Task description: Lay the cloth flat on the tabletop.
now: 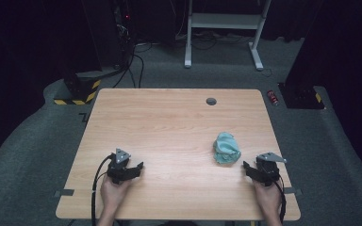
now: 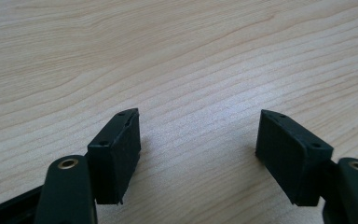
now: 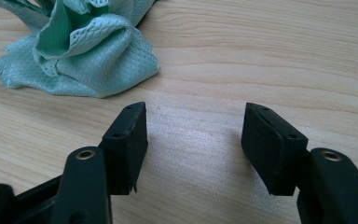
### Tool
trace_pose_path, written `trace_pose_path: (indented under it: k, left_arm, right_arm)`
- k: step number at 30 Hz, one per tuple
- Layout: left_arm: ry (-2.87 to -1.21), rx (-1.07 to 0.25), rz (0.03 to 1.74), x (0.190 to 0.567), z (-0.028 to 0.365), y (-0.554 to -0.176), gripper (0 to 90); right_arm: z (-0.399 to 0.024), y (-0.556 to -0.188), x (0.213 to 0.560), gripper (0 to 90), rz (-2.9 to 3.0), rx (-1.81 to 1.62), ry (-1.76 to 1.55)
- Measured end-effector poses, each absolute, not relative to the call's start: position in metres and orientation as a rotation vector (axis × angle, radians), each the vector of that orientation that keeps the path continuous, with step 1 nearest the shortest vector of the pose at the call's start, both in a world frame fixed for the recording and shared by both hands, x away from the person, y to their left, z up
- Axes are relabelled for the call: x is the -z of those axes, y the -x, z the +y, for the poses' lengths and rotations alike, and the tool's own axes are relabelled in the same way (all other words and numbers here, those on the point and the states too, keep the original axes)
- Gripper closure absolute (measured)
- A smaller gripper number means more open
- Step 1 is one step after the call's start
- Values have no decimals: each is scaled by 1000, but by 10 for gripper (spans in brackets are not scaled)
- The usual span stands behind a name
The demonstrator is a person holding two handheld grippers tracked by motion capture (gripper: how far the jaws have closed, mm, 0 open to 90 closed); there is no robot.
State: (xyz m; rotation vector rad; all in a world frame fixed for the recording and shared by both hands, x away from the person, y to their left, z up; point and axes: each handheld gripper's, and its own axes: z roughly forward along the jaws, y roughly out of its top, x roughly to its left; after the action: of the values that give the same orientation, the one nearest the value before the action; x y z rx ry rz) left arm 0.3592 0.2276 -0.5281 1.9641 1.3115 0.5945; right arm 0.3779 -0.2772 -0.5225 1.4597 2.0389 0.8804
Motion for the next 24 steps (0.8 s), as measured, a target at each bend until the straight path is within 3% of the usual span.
trace_pose_path:
  k: [10, 24]
  left_arm:
    - [-1964, -593, 1313, 528, 228, -359, 309]
    - [-1968, -591, 1310, 528, 228, -359, 309]
  right_arm:
    - [-277, -378, 522, 408, 2040, -881, -1459]
    - [-260, -359, 513, 562, 2066, -1000, -1389]
